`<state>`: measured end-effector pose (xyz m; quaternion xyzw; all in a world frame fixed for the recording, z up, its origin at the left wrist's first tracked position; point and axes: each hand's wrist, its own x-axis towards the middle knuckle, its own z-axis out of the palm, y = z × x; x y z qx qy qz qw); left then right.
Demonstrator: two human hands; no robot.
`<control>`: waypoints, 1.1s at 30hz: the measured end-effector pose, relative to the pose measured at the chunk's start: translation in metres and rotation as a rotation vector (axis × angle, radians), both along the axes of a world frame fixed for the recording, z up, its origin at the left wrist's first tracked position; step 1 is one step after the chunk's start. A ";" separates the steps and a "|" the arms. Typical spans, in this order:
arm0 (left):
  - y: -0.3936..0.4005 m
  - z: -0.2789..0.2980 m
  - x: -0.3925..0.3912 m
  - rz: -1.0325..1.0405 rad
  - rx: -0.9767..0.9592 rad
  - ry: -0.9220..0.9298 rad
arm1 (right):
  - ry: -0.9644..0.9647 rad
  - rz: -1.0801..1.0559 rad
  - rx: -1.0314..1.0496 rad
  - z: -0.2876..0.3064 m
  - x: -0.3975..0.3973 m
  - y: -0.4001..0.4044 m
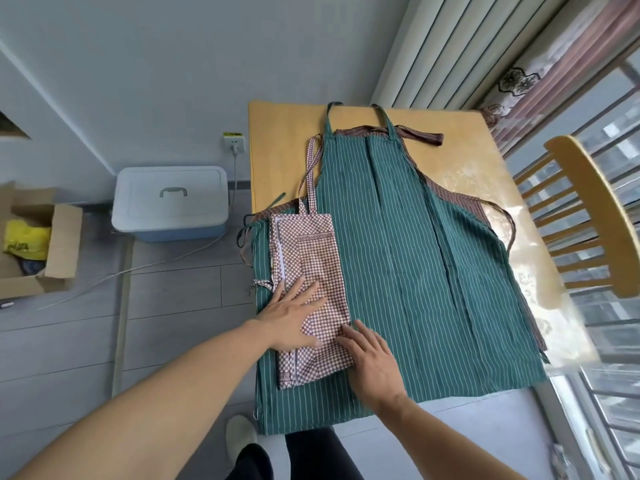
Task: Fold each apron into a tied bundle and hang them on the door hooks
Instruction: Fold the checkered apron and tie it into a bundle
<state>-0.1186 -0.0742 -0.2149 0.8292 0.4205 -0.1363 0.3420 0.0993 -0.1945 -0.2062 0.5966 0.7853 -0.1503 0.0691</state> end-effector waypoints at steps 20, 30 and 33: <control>-0.052 0.070 -0.031 0.839 -0.846 -0.552 | 0.812 -0.560 -0.291 0.082 -0.014 0.060; -0.062 0.057 -0.011 0.880 -0.604 -0.517 | 0.934 -0.938 -0.416 0.051 -0.004 0.025; -0.042 0.041 -0.008 0.944 -0.571 -0.481 | 0.992 -0.994 -0.334 0.053 -0.001 0.046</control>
